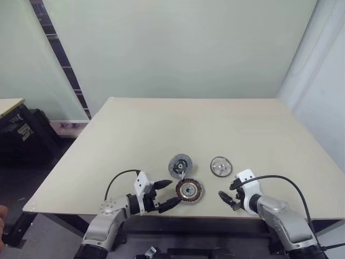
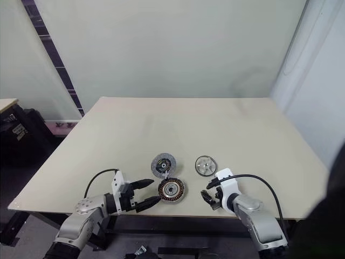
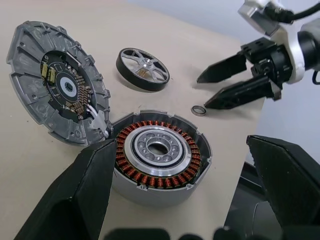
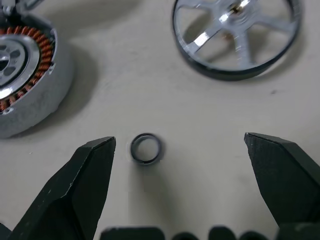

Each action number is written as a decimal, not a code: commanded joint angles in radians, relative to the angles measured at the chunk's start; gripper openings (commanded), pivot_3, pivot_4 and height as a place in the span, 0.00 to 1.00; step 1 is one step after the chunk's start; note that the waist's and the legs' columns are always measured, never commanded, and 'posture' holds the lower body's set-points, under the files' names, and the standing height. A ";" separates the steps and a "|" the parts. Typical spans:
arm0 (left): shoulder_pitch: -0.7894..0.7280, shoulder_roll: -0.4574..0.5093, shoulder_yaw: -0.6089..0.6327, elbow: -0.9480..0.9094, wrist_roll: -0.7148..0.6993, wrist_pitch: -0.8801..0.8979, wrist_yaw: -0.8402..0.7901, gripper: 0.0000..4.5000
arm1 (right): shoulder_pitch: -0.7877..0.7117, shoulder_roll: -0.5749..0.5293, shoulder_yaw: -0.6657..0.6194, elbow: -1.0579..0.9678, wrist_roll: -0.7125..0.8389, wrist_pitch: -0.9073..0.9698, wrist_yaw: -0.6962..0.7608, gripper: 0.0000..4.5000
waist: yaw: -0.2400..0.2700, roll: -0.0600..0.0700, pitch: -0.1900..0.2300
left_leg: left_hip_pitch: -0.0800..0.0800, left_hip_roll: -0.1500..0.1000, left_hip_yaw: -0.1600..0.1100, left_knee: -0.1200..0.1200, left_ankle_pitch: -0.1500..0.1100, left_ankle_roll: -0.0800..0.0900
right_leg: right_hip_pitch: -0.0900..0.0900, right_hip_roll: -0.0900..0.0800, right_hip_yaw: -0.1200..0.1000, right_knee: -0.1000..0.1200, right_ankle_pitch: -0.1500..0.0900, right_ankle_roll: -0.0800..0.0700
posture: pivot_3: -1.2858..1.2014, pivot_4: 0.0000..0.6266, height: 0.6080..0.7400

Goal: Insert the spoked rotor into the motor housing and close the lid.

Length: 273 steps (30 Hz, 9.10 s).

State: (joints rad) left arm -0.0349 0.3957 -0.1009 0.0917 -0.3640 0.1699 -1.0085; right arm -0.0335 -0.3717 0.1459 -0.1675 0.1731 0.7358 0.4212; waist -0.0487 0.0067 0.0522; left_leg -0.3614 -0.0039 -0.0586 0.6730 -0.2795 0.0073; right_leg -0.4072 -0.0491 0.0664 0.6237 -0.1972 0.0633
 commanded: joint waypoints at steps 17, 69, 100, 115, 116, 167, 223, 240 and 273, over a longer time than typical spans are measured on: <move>0.004 0.011 -0.020 -0.035 0.017 -0.003 -0.009 1.00 | -0.037 0.034 0.043 0.072 -0.045 -0.082 0.007 0.87 | -0.001 0.000 0.000 | 0.000 0.000 0.000 0.000 0.000 0.000 | 0.000 0.000 0.000 0.000 0.000 0.000 | 0.52 0.00 1.00; 0.030 0.077 0.073 -0.040 -0.009 -0.016 -0.042 1.00 | -0.242 0.202 0.247 0.030 -0.028 0.026 0.046 0.15 | -0.001 -0.001 0.000 | 0.001 0.000 -0.002 -0.004 0.000 0.000 | -0.002 0.000 -0.001 0.000 0.000 0.000 | 0.52 0.00 1.00; 0.039 0.085 0.056 -0.089 -0.008 0.025 -0.036 1.00 | -0.234 0.203 0.277 0.117 -0.054 -0.018 0.053 0.15 | -0.001 -0.001 0.000 | 0.001 0.000 -0.002 -0.004 0.000 0.000 | -0.002 0.000 -0.001 0.000 0.000 0.000 | 0.52 0.00 1.00; 0.036 0.081 0.048 -0.089 -0.007 0.024 -0.038 1.00 | -0.237 0.193 0.272 0.123 -0.072 -0.019 0.057 0.15 | -0.001 -0.001 0.000 | 0.001 0.000 -0.002 -0.004 0.000 0.000 | -0.001 0.000 -0.001 0.001 0.000 0.000 | 0.52 0.00 1.00; 0.036 0.081 0.047 -0.089 -0.007 0.024 -0.038 1.00 | -0.237 0.192 0.272 0.123 -0.072 -0.018 0.057 0.15 | -0.001 -0.001 0.000 | 0.001 0.000 -0.002 -0.004 0.000 0.000 | -0.002 0.000 -0.001 0.001 0.000 0.000 | 0.52 0.00 1.00; 0.008 0.070 0.027 -0.025 0.011 -0.017 -0.057 1.00 | -0.245 0.200 0.226 0.022 -0.028 0.053 0.076 0.62 | -0.001 -0.001 -0.001 | 0.001 0.000 -0.002 -0.004 0.000 0.000 | -0.002 0.000 -0.002 0.001 0.000 0.000 | 0.52 0.00 1.00; 0.009 0.061 0.013 -0.013 0.014 -0.032 -0.049 1.00 | -0.295 0.159 0.346 0.034 -0.119 0.067 0.102 0.01 | -0.001 -0.001 -0.001 | 0.001 0.000 -0.002 -0.004 0.000 0.000 | -0.001 0.000 -0.002 0.001 0.000 0.000 | 0.52 0.00 1.00; 0.009 0.062 0.015 -0.004 0.014 -0.044 -0.051 1.00 | -0.294 0.159 0.333 0.037 -0.126 0.081 0.113 0.01 | -0.001 -0.001 -0.001 | 0.001 0.000 -0.002 -0.004 0.000 0.000 | -0.001 0.000 -0.002 0.001 0.000 0.000 | 0.52 0.00 1.00; -0.020 0.061 0.022 0.013 0.012 -0.048 -0.046 1.00 | -0.297 0.172 0.007 -0.078 -0.049 0.049 -0.009 0.45 | -0.001 -0.001 -0.001 | 0.001 0.000 -0.002 -0.004 0.000 0.000 | -0.002 0.000 -0.002 0.001 0.000 0.000 | 0.52 0.00 1.00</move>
State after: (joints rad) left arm -0.0372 0.4560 -0.0937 0.1152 -0.3489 0.1399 -1.0545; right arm -0.3055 -0.1964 0.1959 -0.1922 0.1058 0.7834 0.4304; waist -0.0494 0.0054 0.0511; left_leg -0.3605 -0.0038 -0.0607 0.6688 -0.2793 0.0071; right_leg -0.4087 -0.0490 0.0648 0.6246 -0.1970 0.0636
